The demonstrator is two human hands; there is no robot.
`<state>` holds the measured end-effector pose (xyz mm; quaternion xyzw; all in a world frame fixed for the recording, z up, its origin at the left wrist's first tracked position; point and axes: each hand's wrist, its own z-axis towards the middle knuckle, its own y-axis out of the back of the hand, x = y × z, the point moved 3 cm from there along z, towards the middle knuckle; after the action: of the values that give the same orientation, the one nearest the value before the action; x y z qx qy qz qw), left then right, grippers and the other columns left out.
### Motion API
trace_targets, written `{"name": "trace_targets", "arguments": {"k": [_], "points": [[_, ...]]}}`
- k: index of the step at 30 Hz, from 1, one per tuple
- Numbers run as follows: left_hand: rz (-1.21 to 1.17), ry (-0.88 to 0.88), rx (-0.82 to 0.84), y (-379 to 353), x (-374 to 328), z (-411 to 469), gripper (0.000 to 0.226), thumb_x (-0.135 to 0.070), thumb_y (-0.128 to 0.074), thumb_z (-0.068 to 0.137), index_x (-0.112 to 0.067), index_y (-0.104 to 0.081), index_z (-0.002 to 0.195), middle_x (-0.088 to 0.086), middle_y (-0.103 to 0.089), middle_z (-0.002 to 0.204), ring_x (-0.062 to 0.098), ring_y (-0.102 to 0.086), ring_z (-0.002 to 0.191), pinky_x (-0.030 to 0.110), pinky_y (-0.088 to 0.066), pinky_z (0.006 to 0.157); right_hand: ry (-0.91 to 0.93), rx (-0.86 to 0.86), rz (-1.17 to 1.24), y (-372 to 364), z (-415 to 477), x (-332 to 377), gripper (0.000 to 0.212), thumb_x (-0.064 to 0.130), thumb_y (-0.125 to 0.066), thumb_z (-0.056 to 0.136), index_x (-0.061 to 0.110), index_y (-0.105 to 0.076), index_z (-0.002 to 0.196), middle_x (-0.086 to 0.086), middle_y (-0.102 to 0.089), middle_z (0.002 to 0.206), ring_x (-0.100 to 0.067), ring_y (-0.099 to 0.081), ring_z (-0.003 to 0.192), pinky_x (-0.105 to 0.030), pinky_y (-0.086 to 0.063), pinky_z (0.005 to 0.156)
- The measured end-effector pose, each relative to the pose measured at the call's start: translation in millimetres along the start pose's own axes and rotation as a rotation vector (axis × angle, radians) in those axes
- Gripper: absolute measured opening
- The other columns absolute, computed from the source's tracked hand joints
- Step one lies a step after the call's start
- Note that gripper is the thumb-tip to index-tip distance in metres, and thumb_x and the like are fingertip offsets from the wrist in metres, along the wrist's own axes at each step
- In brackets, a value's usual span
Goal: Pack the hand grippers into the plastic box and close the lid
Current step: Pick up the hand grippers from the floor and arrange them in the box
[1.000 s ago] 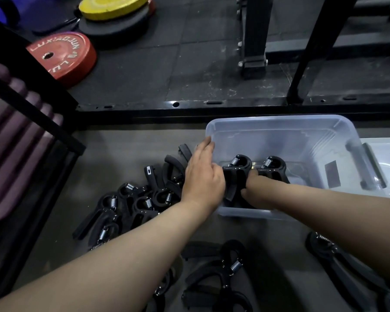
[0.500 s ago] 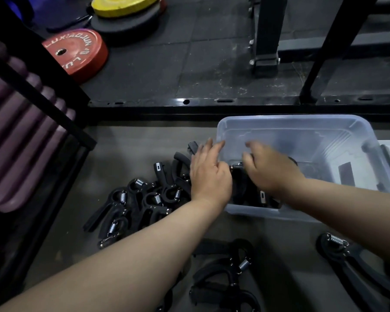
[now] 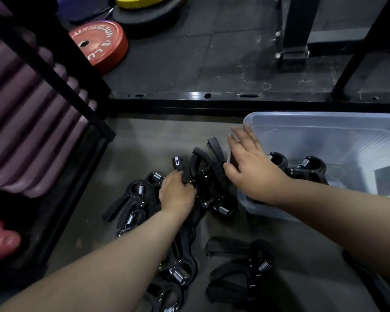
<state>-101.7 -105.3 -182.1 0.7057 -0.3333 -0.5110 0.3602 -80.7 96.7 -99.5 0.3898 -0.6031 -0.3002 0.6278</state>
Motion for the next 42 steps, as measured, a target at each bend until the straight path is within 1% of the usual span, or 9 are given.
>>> {"name": "trace_targets", "arguments": {"k": [8, 13, 16, 21, 26, 30, 35, 39, 42], "points": [[0.356, -0.526, 0.131, -8, 0, -4, 0.092, -0.052, -0.064, 0.082, -0.041, -0.008, 0.153, -0.019, 0.003, 0.162, 0.012, 0.006, 0.149, 0.037, -0.002, 0.120, 0.027, -0.048, -0.001, -1, -1, 2, 0.066, 0.031, -0.046, 0.097, 0.009, -0.019, 0.154, -0.001, -0.003, 0.163, -0.013, 0.018, 0.148, -0.027, 0.005, 0.116], [0.547, -0.741, 0.229, -16, -14, 8, 0.056, -0.025, -0.055, 0.090, -0.038, -0.042, 0.142, -0.010, -0.030, 0.155, 0.022, -0.011, 0.149, 0.038, -0.003, 0.121, 0.030, -0.049, 0.004, -3, 1, 0, 0.066, 0.033, -0.046, 0.097, 0.009, -0.020, 0.153, -0.001, -0.004, 0.162, -0.013, 0.018, 0.147, -0.028, 0.004, 0.117], [0.536, -0.827, 0.115, -16, -16, 7, 0.037, -0.020, -0.059, 0.083, -0.027, -0.066, 0.119, 0.003, -0.057, 0.120, 0.031, -0.044, 0.127, 0.037, -0.022, 0.112, 0.025, -0.038, 0.008, -3, 1, -1, 0.067, 0.033, -0.045, 0.097, 0.009, -0.019, 0.153, 0.000, -0.002, 0.162, -0.012, 0.020, 0.147, -0.029, 0.004, 0.118], [0.613, -1.015, 0.040, -7, 3, 7, 0.034, -0.032, -0.066, 0.080, -0.020, -0.065, 0.112, 0.000, -0.062, 0.104, 0.025, -0.059, 0.102, 0.034, -0.034, 0.095, 0.021, -0.034, 0.017, -2, 0, 0, 0.067, 0.034, -0.043, 0.098, 0.010, -0.017, 0.154, 0.002, -0.001, 0.162, -0.011, 0.022, 0.146, -0.028, 0.004, 0.117], [0.434, -0.836, -0.065, 25, 19, 13, 0.024, -0.014, -0.068, 0.085, -0.010, -0.062, 0.108, 0.009, -0.061, 0.092, 0.034, -0.060, 0.084, 0.039, -0.049, 0.077, 0.019, -0.018, 0.021, 1, -3, 3, 0.066, 0.033, -0.042, 0.099, 0.010, -0.015, 0.154, 0.003, 0.000, 0.162, -0.010, 0.023, 0.146, -0.027, 0.006, 0.115], [0.098, -0.320, -0.137, 48, 7, 6, 0.020, -0.023, -0.046, 0.100, -0.009, -0.060, 0.094, 0.009, -0.060, 0.086, 0.035, -0.056, 0.087, 0.038, -0.042, 0.073, 0.023, -0.031, 0.001, 1, -3, 4, 0.066, 0.034, -0.042, 0.099, 0.010, -0.016, 0.154, 0.002, -0.002, 0.162, -0.012, 0.021, 0.147, -0.024, 0.005, 0.113], [-0.722, 0.176, 0.012, 50, -38, -10, 0.046, -0.034, -0.032, 0.105, -0.008, -0.062, 0.080, 0.002, -0.057, 0.065, 0.021, -0.054, 0.055, 0.030, -0.046, 0.059, 0.021, -0.007, -0.055, 3, -3, 4, 0.067, 0.035, -0.041, 0.099, 0.009, -0.014, 0.155, -0.001, -0.002, 0.163, -0.015, 0.020, 0.147, -0.026, 0.006, 0.115], [-0.891, 0.129, 0.128, 55, -70, -31, 0.048, -0.039, -0.031, 0.105, -0.007, -0.064, 0.091, -0.002, -0.056, 0.062, 0.011, -0.047, 0.045, 0.023, -0.040, 0.047, -0.010, 0.065, 0.027, 7, 4, 5, 0.057, 0.029, -0.038, 0.102, 0.007, -0.024, 0.153, -0.006, -0.009, 0.163, -0.017, 0.011, 0.149, -0.024, 0.007, 0.115], [-0.935, 0.041, 0.130, 63, -93, -43, 0.047, -0.037, -0.033, 0.105, -0.004, -0.064, 0.093, -0.003, -0.057, 0.059, 0.009, -0.044, 0.042, 0.020, -0.036, 0.042, -0.229, -0.098, 0.541, 26, 9, 4, 0.038, 0.018, -0.039, 0.101, 0.015, -0.053, 0.137, -0.002, -0.049, 0.143, -0.016, -0.037, 0.137, -0.022, -0.027, 0.109]]}}
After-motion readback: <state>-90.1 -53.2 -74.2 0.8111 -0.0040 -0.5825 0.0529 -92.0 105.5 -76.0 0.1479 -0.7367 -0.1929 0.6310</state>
